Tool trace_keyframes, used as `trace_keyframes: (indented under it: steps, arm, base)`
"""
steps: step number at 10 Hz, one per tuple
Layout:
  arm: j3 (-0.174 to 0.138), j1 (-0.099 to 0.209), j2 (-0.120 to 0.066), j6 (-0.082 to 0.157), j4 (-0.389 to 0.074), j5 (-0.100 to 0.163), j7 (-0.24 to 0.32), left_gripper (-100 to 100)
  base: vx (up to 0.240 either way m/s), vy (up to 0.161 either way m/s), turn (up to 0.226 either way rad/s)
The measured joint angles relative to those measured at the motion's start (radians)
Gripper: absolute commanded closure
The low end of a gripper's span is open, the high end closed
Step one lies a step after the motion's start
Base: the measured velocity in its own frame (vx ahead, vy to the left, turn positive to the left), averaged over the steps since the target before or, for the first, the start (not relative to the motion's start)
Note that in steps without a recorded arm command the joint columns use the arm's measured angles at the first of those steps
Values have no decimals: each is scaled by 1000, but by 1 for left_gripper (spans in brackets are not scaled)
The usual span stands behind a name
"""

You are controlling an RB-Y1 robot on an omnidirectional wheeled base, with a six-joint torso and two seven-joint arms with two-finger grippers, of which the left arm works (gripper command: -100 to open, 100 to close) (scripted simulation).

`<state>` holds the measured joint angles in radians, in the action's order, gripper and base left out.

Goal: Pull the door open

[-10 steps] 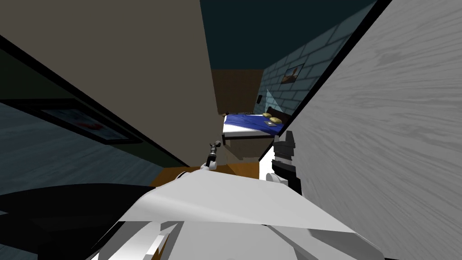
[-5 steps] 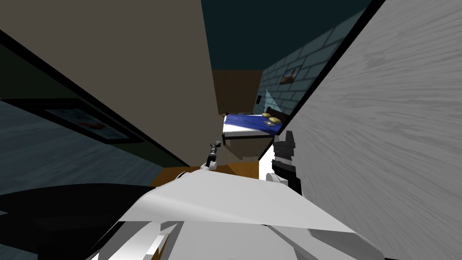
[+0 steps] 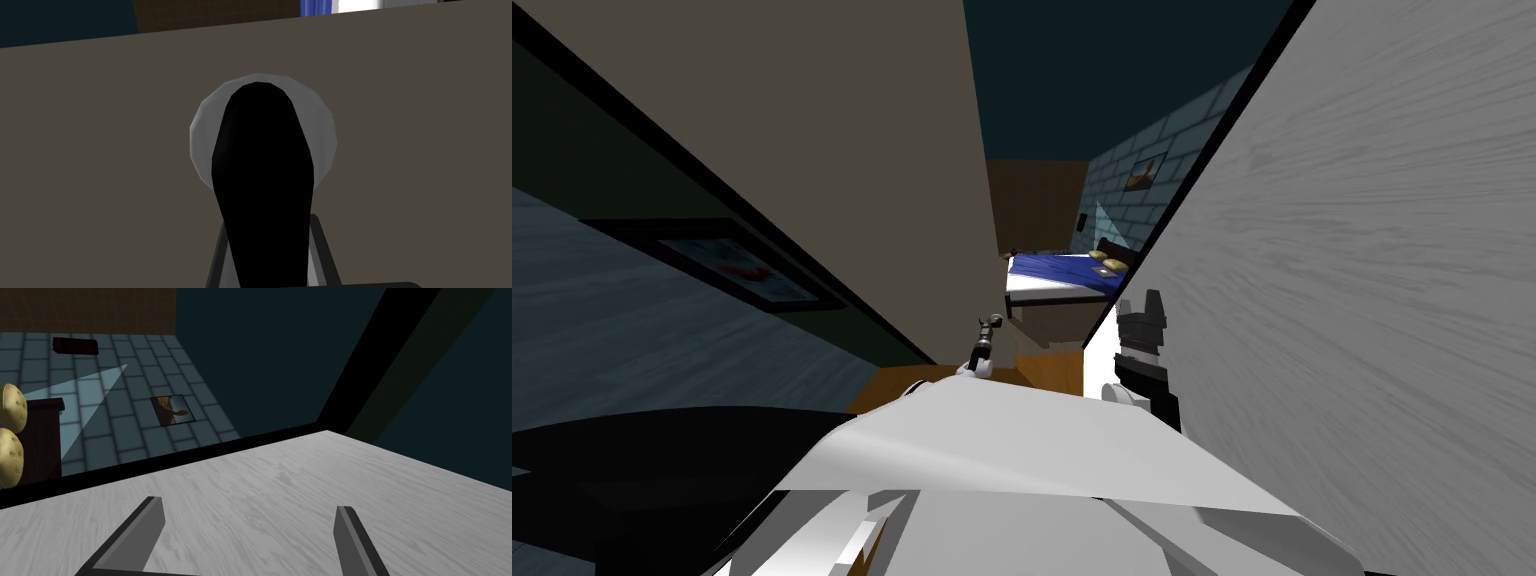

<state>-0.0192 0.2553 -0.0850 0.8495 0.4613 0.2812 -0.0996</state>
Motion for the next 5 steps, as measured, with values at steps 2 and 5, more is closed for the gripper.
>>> trace_keyframes:
  steps: [2,5]
  arm:
    - [3,4,-10,5,0,-4,10,100]
    - [17,-25,-17,-22,34,-15,23,100]
  base:
    - [-201,18,-34]
    - [-118,20,-16]
